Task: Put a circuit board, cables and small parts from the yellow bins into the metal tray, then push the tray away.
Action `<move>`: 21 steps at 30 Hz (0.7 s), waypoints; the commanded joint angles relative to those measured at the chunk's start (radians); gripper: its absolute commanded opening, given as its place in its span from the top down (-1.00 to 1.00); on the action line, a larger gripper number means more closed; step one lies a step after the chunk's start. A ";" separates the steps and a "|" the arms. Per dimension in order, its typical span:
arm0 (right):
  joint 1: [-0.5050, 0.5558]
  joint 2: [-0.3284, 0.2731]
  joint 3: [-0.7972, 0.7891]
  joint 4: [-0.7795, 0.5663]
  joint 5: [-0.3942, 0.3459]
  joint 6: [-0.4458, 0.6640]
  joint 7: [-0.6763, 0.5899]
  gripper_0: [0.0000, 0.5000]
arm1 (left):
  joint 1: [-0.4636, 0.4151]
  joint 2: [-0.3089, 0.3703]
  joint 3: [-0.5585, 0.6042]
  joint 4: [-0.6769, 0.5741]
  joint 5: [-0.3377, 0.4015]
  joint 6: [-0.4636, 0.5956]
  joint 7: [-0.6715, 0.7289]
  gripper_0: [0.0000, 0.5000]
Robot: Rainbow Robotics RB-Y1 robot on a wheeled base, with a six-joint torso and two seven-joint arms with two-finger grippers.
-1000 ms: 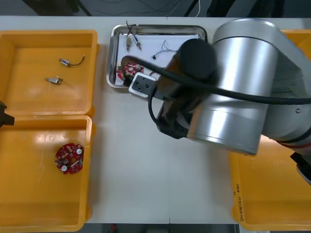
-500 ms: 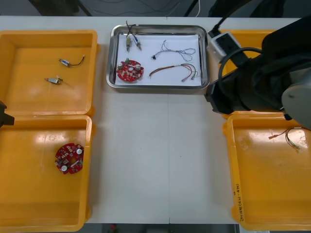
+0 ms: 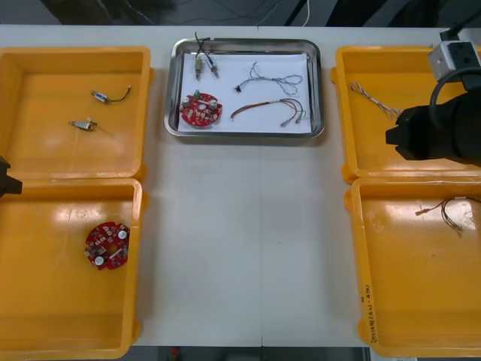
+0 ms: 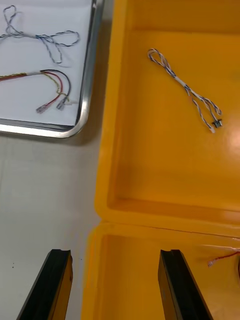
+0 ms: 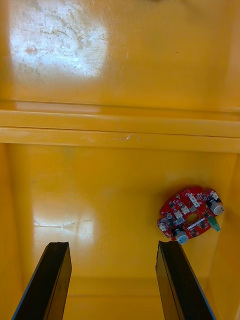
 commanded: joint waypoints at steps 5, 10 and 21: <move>0.132 -0.067 -0.101 0.000 -0.016 0.003 0.056 -1.00 | 0.015 -0.009 0.030 -0.025 -0.008 0.006 -0.124 -1.00; 0.201 -0.081 -0.131 0.001 -0.027 0.003 0.067 -1.00 | 0.015 -0.009 0.030 -0.025 -0.008 0.006 -0.124 -1.00; 0.239 -0.112 -0.233 0.069 -0.118 0.003 0.087 -1.00 | 0.015 -0.009 0.030 -0.025 -0.008 0.006 -0.124 -1.00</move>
